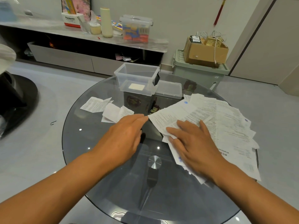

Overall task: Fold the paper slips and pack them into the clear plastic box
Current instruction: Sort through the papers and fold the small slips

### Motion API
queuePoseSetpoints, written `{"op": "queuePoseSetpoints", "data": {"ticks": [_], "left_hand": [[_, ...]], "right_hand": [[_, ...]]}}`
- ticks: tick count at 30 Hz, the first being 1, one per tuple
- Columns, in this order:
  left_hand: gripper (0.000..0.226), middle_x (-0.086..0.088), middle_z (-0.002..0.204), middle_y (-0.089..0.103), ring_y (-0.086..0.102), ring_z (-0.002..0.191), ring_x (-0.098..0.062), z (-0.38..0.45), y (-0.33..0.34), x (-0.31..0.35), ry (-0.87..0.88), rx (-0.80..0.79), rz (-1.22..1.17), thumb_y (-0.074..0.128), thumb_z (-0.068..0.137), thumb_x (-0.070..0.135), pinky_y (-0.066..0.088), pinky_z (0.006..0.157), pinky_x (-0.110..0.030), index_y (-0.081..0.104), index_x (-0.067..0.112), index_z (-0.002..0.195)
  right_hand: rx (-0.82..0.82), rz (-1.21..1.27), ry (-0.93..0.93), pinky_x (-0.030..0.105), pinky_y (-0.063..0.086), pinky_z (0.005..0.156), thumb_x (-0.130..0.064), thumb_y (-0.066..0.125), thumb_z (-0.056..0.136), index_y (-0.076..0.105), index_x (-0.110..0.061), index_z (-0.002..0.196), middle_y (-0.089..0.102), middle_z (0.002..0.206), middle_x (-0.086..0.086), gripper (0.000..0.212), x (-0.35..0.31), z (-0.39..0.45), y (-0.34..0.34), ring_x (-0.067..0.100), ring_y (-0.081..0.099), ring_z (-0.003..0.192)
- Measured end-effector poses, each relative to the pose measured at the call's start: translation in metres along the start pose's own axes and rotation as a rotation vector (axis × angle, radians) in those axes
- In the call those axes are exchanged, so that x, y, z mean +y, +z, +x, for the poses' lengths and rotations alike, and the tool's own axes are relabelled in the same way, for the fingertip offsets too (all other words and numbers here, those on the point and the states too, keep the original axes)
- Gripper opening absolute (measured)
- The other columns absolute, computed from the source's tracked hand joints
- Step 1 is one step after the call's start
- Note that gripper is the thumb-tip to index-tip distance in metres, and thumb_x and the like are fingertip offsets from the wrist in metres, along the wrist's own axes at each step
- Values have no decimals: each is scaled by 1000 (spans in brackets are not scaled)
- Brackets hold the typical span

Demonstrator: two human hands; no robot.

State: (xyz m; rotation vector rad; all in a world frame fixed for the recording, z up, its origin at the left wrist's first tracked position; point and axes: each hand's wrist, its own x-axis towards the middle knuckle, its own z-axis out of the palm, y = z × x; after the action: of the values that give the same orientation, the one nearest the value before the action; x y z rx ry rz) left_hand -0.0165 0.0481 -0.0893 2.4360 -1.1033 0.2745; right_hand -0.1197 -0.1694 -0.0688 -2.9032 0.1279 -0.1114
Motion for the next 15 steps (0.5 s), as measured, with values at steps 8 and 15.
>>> {"op": "queuePoseSetpoints", "data": {"ticks": [8, 15], "left_hand": [[76, 24, 158, 28, 25, 141, 9, -2, 4, 14, -7, -105, -233, 65, 96, 30, 13, 103, 3, 21, 39, 158], [87, 24, 159, 25, 19, 142, 11, -1, -3, 11, -6, -154, -258, 73, 89, 44, 15, 111, -7, 20, 40, 158]], "right_hand": [[191, 246, 122, 55, 23, 120, -55, 43, 95, 57, -42, 67, 64, 73, -22, 34, -2, 10, 8, -2, 62, 78], [-95, 365, 67, 8, -23, 110, -39, 53, 103, 78, -33, 98, 71, 126, -10, 26, -1, -14, -21, -27, 49, 101]]}}
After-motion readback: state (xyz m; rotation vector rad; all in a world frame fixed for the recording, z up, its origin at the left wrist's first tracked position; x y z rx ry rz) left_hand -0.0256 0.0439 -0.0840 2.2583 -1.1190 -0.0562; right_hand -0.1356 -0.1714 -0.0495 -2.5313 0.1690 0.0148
